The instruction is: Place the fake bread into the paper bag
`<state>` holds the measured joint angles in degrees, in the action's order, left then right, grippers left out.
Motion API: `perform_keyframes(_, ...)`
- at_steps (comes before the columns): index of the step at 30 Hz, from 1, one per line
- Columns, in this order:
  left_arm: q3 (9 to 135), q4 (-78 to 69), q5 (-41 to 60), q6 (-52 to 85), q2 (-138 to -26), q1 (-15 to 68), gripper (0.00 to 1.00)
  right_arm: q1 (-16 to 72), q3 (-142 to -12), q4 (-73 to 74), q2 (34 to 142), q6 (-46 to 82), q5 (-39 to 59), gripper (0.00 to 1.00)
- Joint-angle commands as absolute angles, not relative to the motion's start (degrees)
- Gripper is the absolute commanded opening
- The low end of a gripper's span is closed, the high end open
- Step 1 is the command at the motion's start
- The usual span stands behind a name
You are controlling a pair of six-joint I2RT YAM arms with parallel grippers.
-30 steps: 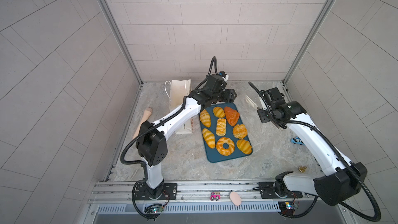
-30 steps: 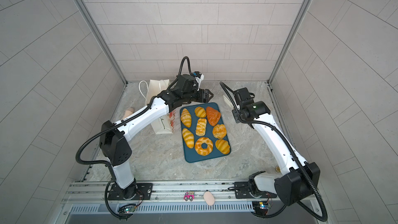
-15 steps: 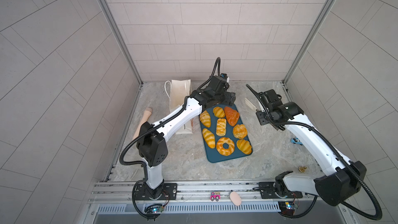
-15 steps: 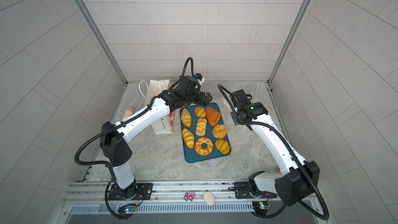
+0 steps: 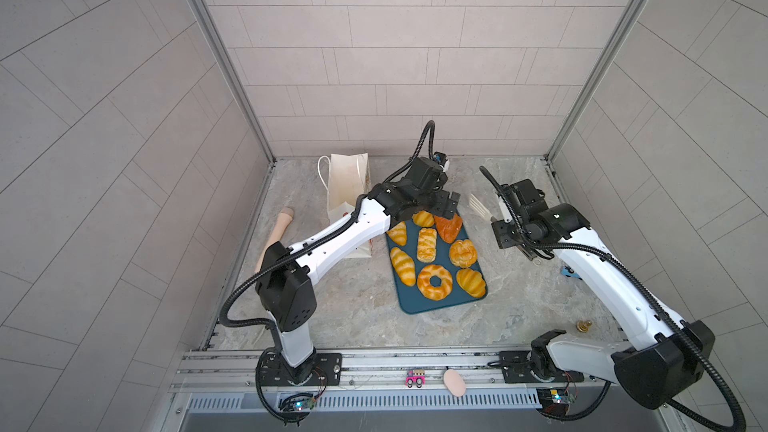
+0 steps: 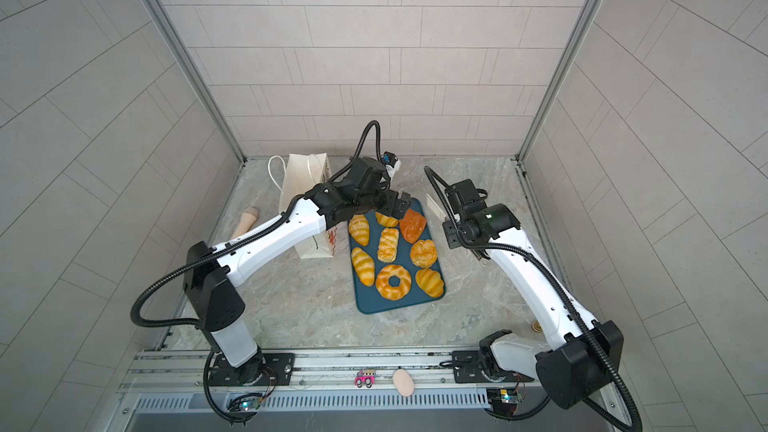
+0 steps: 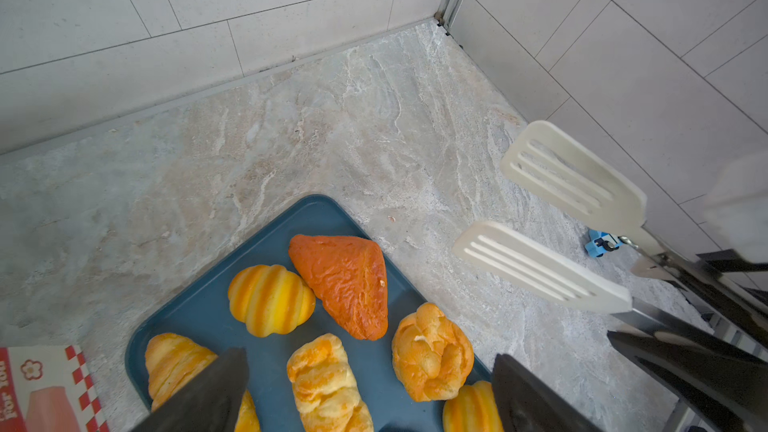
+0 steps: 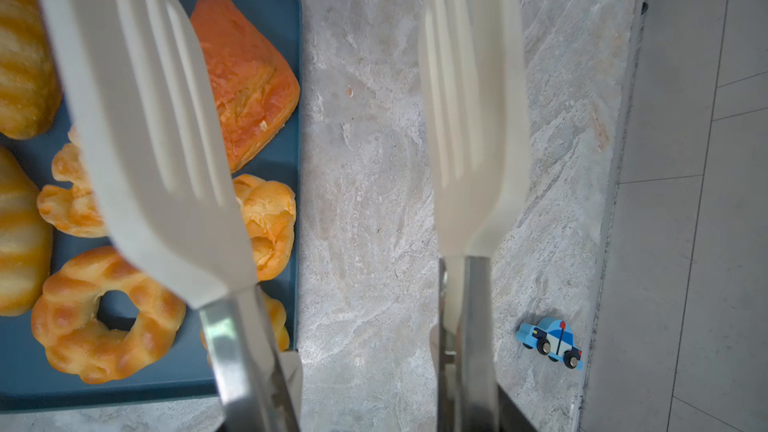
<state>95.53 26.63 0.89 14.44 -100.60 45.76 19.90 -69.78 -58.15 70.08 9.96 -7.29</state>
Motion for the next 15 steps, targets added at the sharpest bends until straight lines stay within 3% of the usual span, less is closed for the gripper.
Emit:
perform_keyframes(1,95.38,30.14,-4.16,12.27,-98.19,46.17,1.0,21.68,-69.25,-61.3,69.54,12.04,-8.61,0.61)
perform_keyframes(15,88.63,27.78,-11.54,10.01,-91.43,46.14,1.0,32.31,-69.85,-70.26,75.7,18.64,-9.74,0.61)
